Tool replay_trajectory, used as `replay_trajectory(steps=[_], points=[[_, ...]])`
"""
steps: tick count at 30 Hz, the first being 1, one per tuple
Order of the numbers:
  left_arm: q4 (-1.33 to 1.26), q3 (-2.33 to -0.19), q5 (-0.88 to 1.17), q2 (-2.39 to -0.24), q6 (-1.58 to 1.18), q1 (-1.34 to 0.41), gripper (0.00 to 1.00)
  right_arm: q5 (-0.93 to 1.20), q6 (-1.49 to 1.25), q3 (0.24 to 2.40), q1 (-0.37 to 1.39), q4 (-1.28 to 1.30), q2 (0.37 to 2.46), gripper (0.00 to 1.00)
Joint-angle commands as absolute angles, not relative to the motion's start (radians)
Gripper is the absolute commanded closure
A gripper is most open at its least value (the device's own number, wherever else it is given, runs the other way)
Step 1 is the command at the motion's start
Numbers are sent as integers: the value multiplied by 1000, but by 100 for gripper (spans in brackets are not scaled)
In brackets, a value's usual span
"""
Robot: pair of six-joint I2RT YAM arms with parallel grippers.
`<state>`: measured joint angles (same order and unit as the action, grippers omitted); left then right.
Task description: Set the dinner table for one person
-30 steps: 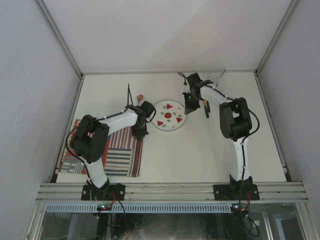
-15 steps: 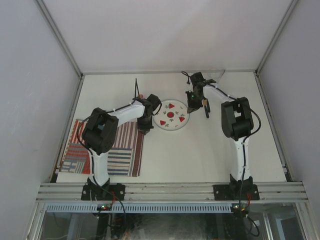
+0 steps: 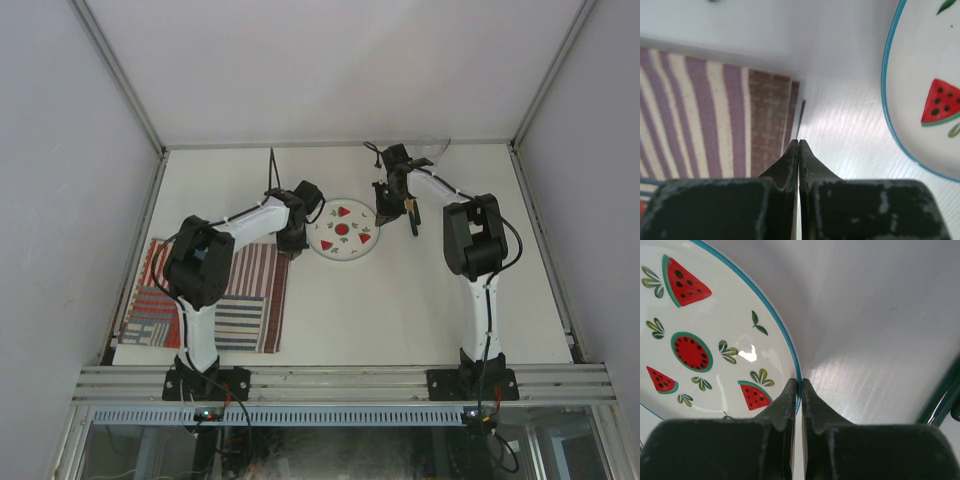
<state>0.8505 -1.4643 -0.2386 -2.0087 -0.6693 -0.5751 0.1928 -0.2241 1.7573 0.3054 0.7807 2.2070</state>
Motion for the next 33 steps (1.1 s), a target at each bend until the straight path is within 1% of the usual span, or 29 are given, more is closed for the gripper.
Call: replay_trajectory(steps=[1,5,10,18,28,33], points=[[903,-1421,-329,-1823,-667,-572,99,194,-215,1784,319,762,2179,100],[843,-1246,-316,-1717,-719,-570,100,194,-214,1782,321,762,2172,100],[754,-1096,-245,-1688,-763,-571,100,190,-212,1773,322,759,2166,100],[754,-1117,-272,-1728,-732,-572,100,181,-207,1773,328,763,2177,100],[631,-1050,-205,-1809,-765,-572,100,172,-204,1744,345,753,2189,100],[612,-1109,-188,-1877,-749,-572,100,162,-203,1763,353,764,2212,100]])
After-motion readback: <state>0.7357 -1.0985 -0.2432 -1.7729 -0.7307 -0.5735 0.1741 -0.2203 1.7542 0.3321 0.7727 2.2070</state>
